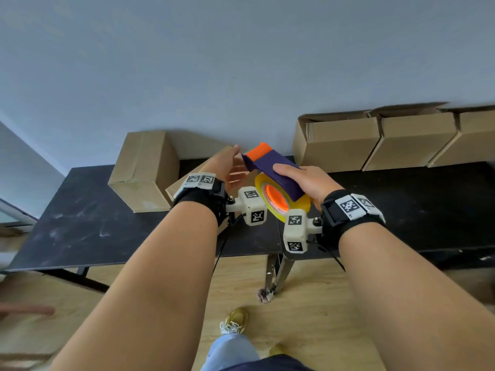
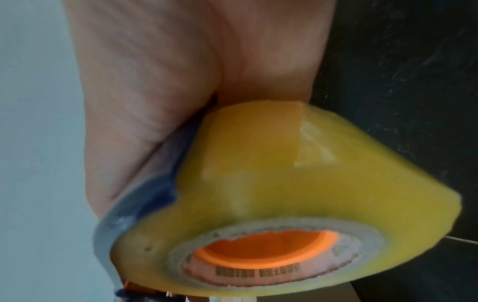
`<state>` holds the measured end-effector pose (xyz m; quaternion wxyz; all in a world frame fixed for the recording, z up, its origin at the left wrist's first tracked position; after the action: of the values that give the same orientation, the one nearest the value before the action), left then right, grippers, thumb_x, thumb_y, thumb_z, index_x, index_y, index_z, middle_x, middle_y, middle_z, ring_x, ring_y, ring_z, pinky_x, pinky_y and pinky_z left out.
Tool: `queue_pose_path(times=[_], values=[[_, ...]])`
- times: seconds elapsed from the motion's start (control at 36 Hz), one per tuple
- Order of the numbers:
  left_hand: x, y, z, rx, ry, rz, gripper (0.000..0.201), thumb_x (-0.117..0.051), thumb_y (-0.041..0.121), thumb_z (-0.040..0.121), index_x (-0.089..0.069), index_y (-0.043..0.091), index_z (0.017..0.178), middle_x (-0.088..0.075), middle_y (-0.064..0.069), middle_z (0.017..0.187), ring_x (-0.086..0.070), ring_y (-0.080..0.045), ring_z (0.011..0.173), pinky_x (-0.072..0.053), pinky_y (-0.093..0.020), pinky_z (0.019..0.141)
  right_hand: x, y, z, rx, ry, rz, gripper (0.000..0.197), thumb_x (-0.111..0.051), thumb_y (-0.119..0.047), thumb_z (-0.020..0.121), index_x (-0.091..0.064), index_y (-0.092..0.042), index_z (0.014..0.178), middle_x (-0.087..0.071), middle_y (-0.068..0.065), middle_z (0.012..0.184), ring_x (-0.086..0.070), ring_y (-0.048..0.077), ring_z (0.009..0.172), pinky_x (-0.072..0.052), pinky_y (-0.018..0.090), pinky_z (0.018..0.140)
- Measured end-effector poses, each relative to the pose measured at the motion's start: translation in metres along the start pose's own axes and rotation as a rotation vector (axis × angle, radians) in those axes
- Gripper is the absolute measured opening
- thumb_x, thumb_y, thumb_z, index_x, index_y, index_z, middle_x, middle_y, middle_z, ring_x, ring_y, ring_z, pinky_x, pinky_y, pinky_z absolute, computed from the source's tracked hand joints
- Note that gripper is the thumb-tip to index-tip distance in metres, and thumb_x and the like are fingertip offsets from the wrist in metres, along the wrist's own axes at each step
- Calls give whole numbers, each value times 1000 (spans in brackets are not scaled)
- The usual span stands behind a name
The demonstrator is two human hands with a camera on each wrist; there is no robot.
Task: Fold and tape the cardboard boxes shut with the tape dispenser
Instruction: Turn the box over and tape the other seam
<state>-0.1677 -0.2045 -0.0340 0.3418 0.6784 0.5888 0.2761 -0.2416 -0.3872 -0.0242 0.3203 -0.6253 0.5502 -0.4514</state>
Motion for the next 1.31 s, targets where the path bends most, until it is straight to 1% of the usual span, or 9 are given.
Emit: queue_pose_path(times=[0.11, 0.17, 0.25, 0.47, 0.61, 0.75, 0.89, 1.11, 1.31], values=[[0, -4, 0, 82, -58, -78, 33, -56, 41, 93, -66, 10, 87, -67, -6, 85, -61, -22, 79, -51, -32, 80, -4, 0, -5, -11, -36, 26, 59, -79, -61, 63, -74, -14, 97, -76, 7, 93, -70, 30, 98, -49, 48, 101], [-1, -7, 2, 100, -88, -119, 21, -62, 27, 91, -65, 7, 87, -64, -8, 87, -59, -24, 85, -46, -37, 99, -7, -1, -5, -14, -48, 39, 70, -79, -66, 53, -74, -14, 98, -76, 8, 95, -69, 30, 100, -48, 49, 102], [1, -9, 5, 99, -67, -107, 11, -61, 16, 90, -67, 7, 92, -67, -6, 94, -60, -23, 104, -38, -43, 108, -8, -3, -5, -15, -49, 63, 79, -79, -70, 47, -73, -12, 101, -76, 8, 96, -69, 31, 101, -48, 48, 102], [12, 6, 14, -47, 143, 368, 23, -57, 12, 91, -51, 14, 69, -55, 5, 40, -51, -10, 52, -49, -19, 67, -6, -1, -11, -53, -18, 14, 58, -81, -57, 63, -73, -10, 96, -76, 11, 92, -70, 33, 98, -50, 48, 99], [34, 34, 25, -196, 293, 522, 19, -67, 18, 84, -58, 13, 68, -51, 7, 34, -51, -7, 31, -43, -13, 44, 5, 5, -12, -75, 16, -70, 52, -79, -55, 69, -71, -11, 96, -75, 10, 93, -70, 30, 95, -52, 42, 93], [38, 55, 22, -331, 389, 565, 16, -67, 25, 86, -69, 8, 84, -62, -6, 63, -57, -19, 48, -49, -26, 55, 20, 7, -13, -89, 28, -130, 53, -75, -58, 72, -70, -12, 97, -74, 8, 92, -68, 24, 83, -52, 33, 80], [30, 60, 33, -437, 393, 514, 27, -68, 33, 84, -68, 17, 63, -64, -4, 65, -58, -22, 64, -58, -41, 79, 27, -7, -2, -58, 111, -146, 51, -73, -56, 76, -68, -10, 97, -69, 6, 90, -62, 17, 73, -44, 26, 66], [34, 84, 59, -446, 337, 651, 23, -65, 35, 88, -72, 13, 87, -66, -3, 82, -57, -18, 72, -44, -26, 67, 21, -20, 35, -61, 196, -262, 58, -71, -62, 74, -66, -6, 87, -63, 6, 79, -57, 18, 69, -38, 29, 61], [49, 95, 90, -434, 361, 810, 23, -65, 32, 88, -74, 14, 99, -72, -4, 101, -61, -17, 84, -42, -22, 72, 7, -38, 64, -75, 192, -277, 46, -71, -57, 78, -61, -13, 73, -60, 3, 72, -55, 15, 65, -38, 30, 59]])
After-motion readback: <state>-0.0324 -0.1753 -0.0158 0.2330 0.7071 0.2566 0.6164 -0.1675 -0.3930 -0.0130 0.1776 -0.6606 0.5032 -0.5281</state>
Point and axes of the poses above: each hand's wrist, its own z-axis towards the middle knuckle, its own x-axis out of the back of the hand, y = z × x, the point moved 7 cm from there along z, towards the middle knuckle
